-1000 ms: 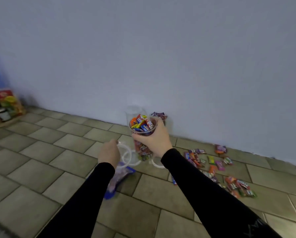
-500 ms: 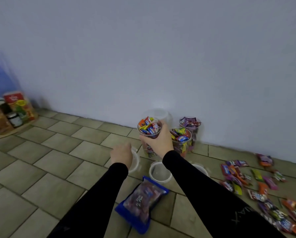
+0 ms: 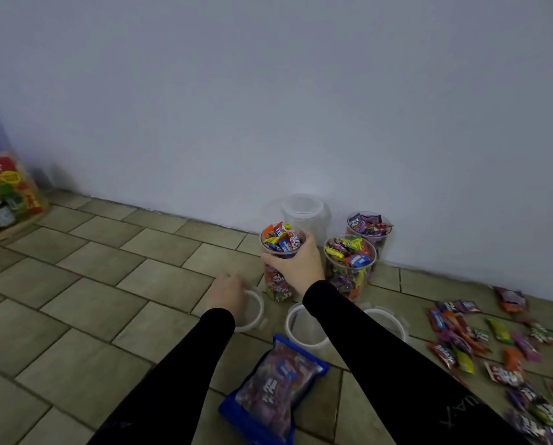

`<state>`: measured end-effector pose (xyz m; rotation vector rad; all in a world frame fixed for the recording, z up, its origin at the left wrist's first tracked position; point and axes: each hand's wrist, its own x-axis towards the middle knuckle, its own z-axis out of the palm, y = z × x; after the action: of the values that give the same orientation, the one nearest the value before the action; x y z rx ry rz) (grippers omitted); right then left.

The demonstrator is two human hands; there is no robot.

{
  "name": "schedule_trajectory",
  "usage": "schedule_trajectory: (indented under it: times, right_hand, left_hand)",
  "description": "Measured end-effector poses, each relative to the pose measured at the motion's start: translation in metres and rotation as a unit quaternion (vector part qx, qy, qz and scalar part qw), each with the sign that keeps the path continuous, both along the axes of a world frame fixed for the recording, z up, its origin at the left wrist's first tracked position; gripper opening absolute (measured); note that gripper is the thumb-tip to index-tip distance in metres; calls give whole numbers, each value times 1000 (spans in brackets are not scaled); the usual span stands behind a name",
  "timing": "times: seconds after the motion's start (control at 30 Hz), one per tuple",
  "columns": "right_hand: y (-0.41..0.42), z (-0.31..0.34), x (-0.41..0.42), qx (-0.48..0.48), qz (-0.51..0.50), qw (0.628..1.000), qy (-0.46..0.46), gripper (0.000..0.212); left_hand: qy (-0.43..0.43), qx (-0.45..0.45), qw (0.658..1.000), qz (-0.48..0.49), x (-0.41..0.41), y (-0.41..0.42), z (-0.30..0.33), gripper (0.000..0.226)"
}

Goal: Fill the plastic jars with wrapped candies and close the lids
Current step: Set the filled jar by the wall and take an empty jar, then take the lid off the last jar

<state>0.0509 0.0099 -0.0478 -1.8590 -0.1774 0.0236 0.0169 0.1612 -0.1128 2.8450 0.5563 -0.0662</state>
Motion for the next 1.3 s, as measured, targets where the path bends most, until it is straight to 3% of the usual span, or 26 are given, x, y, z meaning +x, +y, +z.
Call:
schedule_trajectory:
  times: [0.13,0.23,0.37,0.5,0.67,0.9,1.07,1.3]
  right_hand:
    - [2,16,-10,-97,27,993,-56,122]
    - [0,39,-16,-184,50,974,-124,101]
    - [-11,68,1,-198,65,961,-179,53]
    - [-27,86,32,-228,45,957,-172,38]
    - [-38,86,74,-352,95,923,-125,50]
    - [-35,76,114,-430,150,888,-68,78]
    - [-35,71,128,-421,161,890,-66,83]
    - [-42,75,117,-352,140,920,-101,83]
  left_hand:
    - [5,-30,1000,-7,1,2,0,36]
    - [-24,-111,993,9,10,7,16,40]
    - [-124,-203,971,8,29,11,42,29]
    - [-172,-267,948,0,52,11,57,30]
    - [-150,-304,940,-48,89,16,68,41]
    - [-38,-306,941,-138,134,12,61,56]
    - [-34,-363,919,-148,147,4,53,32]
    - [-58,-350,913,-202,142,5,69,56]
